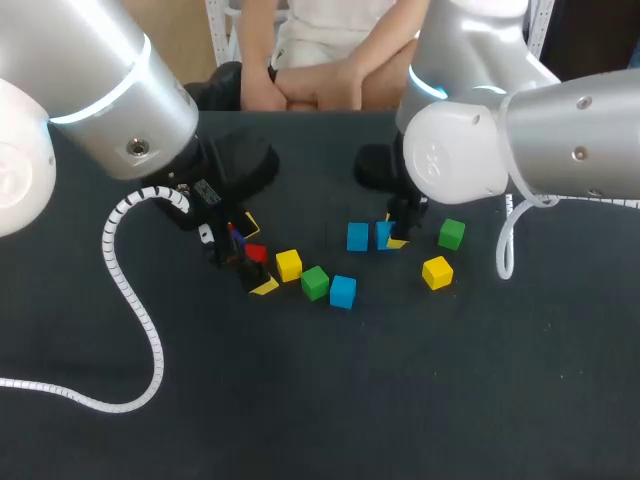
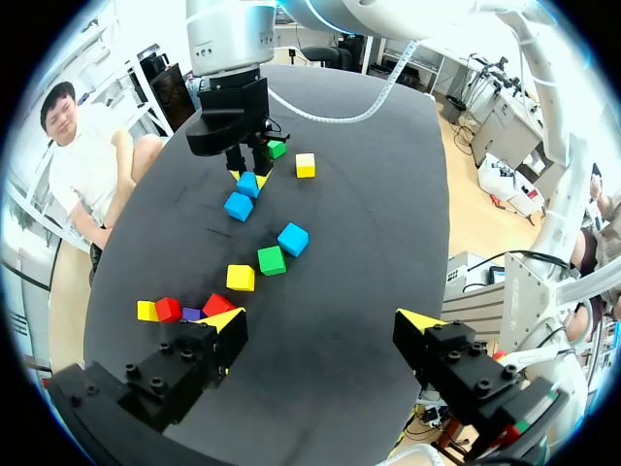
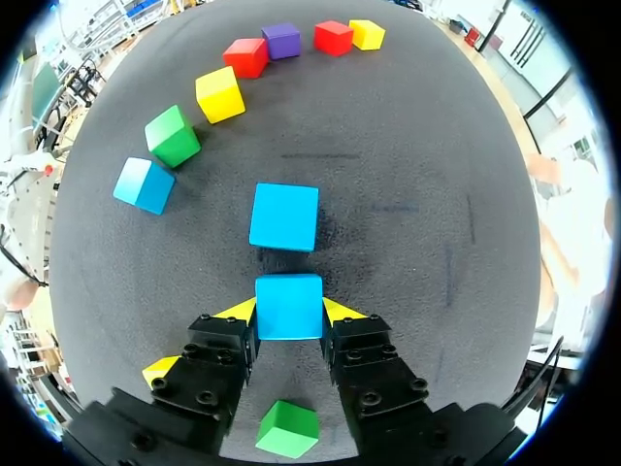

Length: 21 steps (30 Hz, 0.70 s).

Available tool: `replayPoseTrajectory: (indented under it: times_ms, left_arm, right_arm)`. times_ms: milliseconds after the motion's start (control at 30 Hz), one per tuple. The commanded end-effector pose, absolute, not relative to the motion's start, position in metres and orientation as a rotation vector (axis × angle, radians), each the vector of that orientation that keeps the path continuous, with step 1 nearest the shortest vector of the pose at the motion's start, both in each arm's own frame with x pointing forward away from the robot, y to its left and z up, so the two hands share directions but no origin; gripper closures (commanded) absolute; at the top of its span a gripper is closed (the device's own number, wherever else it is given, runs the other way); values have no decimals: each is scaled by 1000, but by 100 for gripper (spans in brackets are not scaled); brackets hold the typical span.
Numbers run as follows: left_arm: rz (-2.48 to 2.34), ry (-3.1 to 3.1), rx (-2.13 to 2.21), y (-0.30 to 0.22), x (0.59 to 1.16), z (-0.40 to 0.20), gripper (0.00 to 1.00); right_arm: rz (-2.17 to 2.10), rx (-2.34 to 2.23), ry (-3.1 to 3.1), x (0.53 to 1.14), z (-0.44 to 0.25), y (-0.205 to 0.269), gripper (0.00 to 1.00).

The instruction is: Place the blue cubes, place green cubes on the blue cubes, place the yellow cubes on the green cubes, then place the red cubes on the yellow cubes, and place purple cube on the red cubes.

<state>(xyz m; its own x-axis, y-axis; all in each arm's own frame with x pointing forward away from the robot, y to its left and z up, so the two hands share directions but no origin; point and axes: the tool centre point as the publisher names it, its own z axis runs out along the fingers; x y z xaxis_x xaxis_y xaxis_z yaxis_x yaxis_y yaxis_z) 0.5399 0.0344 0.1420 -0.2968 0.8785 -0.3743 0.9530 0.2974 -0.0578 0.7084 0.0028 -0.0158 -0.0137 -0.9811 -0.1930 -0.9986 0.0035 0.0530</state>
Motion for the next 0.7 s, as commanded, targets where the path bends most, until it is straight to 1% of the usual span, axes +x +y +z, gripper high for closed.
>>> replayPoseTrajectory:
  times_ms: [33, 500, 700]
  left_arm:
    - [-394, 2298, 1673, 34, 541, 142, 0]
    - [-394, 2298, 1673, 34, 541, 142, 0]
    - [-394, 2298, 1673, 34, 541, 142, 0]
  right_arm:
    - [265, -2135, 2149, 708, -16, 3, 100]
    - [267, -2144, 2145, 708, -16, 5, 98]
    - [267, -2147, 2144, 708, -16, 5, 95]
